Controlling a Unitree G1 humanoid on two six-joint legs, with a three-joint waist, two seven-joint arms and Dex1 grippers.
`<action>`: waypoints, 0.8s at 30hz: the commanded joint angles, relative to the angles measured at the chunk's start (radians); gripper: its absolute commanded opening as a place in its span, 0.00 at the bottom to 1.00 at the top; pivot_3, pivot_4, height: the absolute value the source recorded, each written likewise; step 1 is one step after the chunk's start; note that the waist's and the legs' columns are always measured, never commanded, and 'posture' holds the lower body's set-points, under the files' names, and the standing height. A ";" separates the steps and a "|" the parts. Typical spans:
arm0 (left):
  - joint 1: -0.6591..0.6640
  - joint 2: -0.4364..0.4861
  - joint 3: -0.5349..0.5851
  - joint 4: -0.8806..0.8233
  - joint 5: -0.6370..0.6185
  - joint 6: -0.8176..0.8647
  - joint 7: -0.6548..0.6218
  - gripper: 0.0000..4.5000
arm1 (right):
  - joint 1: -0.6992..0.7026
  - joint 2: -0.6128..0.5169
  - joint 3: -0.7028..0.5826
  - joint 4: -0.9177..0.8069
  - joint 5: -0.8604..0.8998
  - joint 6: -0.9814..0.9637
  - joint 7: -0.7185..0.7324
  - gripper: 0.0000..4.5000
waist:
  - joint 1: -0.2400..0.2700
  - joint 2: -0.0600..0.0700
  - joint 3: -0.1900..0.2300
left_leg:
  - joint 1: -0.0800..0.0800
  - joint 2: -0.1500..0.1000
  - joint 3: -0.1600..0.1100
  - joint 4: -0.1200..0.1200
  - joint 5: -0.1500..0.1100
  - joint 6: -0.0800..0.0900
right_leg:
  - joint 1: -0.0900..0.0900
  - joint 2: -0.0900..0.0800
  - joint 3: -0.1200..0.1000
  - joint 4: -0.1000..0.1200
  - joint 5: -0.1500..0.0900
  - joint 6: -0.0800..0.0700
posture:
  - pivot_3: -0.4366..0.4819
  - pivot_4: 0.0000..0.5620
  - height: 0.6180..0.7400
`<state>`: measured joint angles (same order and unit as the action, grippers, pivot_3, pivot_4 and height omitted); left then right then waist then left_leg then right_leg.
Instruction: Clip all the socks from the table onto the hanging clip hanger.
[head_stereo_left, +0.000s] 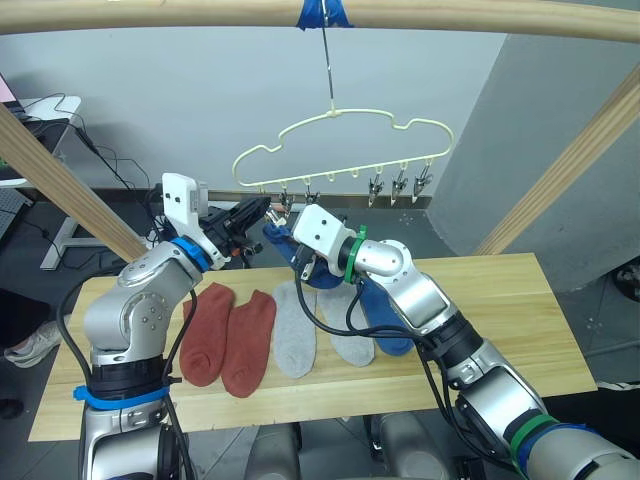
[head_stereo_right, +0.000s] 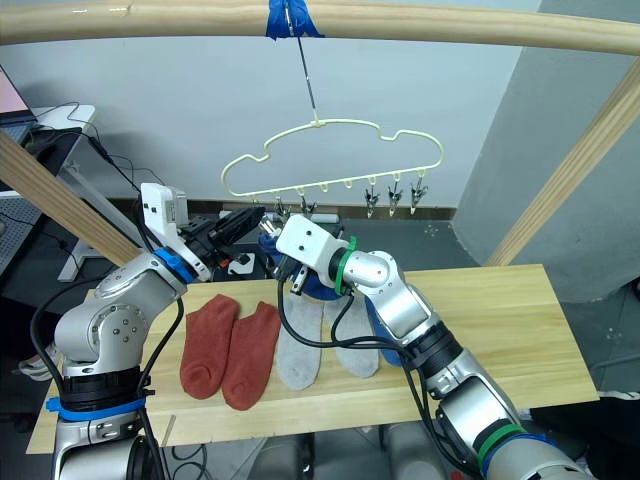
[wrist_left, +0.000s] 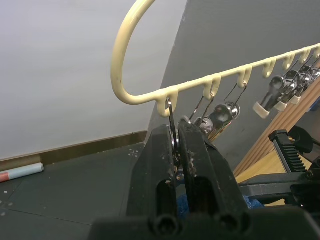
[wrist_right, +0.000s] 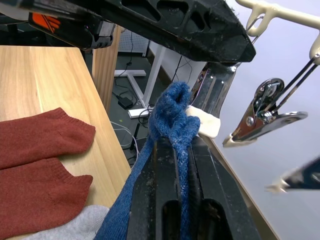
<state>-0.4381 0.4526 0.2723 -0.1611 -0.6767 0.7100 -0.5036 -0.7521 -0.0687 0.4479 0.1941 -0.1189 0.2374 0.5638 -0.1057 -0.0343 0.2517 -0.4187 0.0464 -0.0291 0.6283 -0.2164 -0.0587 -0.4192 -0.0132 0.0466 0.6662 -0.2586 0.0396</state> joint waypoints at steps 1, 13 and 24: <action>-0.010 -0.003 0.012 -0.041 -0.029 0.003 0.006 0.00 | -0.013 0.005 0.005 -0.025 -0.017 -0.004 0.006 0.01 | 0.000 0.000 0.000 | 0.000 0.000 0.000 0.000 0.000 0.000 | 0.000 0.000 0.000 0.000 0.000 0.000 | 0.31 0.41 1.00; -0.011 -0.003 0.007 -0.041 -0.038 0.005 0.009 0.00 | -0.013 0.029 -0.006 -0.003 -0.017 0.059 0.012 0.01 | 0.000 0.000 0.000 | 0.000 0.000 0.000 0.000 0.000 0.000 | 0.000 0.000 0.000 0.001 0.000 0.000 | 0.31 0.41 1.00; 0.003 0.003 0.005 -0.049 -0.038 0.006 0.003 0.00 | -0.021 0.086 -0.075 0.005 0.021 0.048 -0.034 0.01 | 0.000 0.000 0.000 | 0.000 0.000 0.000 0.000 0.000 0.000 | 0.000 0.000 0.000 0.002 0.000 0.000 | 0.31 0.41 1.00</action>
<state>-0.4378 0.4473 0.2731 -0.1610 -0.6987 0.7185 -0.4916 -0.7570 -0.0032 0.4051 0.2246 -0.1243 0.3046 0.5462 -0.1062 -0.0343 0.2517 -0.4187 0.0463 -0.0291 0.6287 -0.2163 -0.0589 -0.4198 -0.0132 0.0466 0.6685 -0.2584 0.0392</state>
